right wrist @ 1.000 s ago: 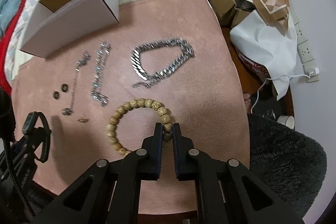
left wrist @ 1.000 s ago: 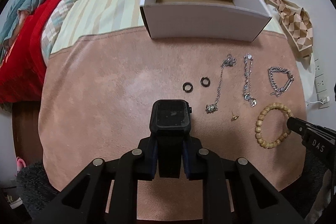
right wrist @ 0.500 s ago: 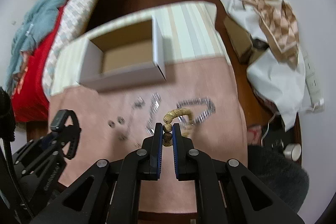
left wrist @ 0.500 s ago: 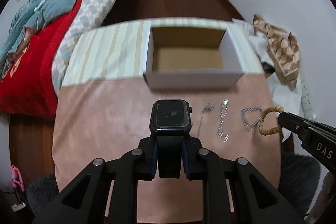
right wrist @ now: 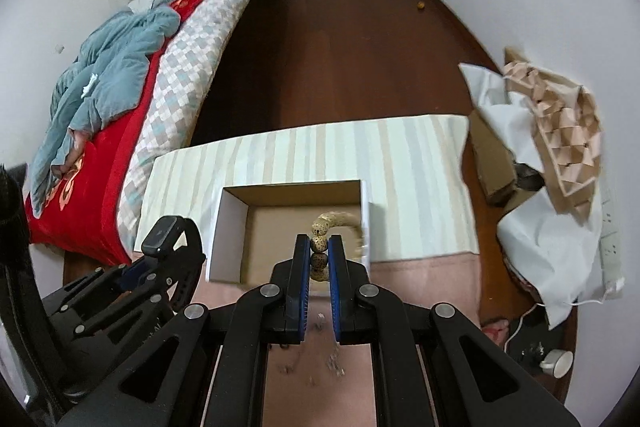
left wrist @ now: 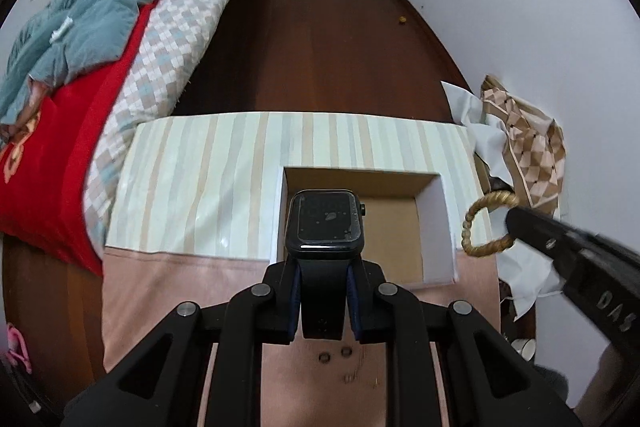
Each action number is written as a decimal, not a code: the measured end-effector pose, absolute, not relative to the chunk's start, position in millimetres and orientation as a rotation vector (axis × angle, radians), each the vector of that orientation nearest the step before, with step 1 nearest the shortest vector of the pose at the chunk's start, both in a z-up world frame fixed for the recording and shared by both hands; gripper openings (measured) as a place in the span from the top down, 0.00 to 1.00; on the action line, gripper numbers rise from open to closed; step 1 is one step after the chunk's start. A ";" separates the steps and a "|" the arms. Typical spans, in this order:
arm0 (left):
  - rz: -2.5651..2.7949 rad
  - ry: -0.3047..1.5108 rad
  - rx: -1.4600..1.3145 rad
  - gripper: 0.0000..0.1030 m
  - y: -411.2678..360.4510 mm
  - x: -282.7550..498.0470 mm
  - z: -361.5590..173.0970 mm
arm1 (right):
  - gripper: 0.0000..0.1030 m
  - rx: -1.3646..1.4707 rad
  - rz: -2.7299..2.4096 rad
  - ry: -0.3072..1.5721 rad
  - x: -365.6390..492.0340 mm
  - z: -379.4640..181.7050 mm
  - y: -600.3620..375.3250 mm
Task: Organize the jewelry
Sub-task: 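Carry the watch and bead bracelet into the white box and release both, then move both grippers back over the remaining silver jewelry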
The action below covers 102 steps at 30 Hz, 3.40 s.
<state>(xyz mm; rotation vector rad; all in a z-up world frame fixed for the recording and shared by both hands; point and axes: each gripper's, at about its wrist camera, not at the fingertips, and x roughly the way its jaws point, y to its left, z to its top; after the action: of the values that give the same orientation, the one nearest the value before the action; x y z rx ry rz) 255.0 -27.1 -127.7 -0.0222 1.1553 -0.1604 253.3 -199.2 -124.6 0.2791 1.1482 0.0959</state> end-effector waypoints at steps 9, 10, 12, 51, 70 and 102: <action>-0.196 1.288 -0.069 0.84 -27.5 307.4 -175.3 | 0.91 0.328 0.181 1.305 307.8 -199.9 -188.8; -0.203 1.293 -0.078 0.83 -27.9 309.4 -176.5 | 0.91 0.333 0.194 1.318 309.9 -204.5 -188.5; -0.207 1.294 -0.093 0.79 -27.7 312.4 -176.0 | 0.90 0.352 0.206 1.349 314.6 -213.6 -187.9; 0.080 1.017 0.070 0.01 21.4 200.9 -95.2 | 0.03 0.041 -0.094 1.134 195.4 -133.4 -171.3; 0.072 0.879 0.036 0.01 29.1 119.5 -35.0 | 0.03 0.109 -0.067 0.969 101.7 -51.8 -168.4; 0.175 1.188 0.109 0.01 33.7 130.9 -231.9 | 0.34 0.352 -0.094 1.285 108.8 -286.1 -228.2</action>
<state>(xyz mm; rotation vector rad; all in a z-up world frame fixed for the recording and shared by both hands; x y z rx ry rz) 130.9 33.7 -231.9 0.1085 1.1880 0.1747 108.8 -228.2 -286.1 0.3524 1.2850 -0.0939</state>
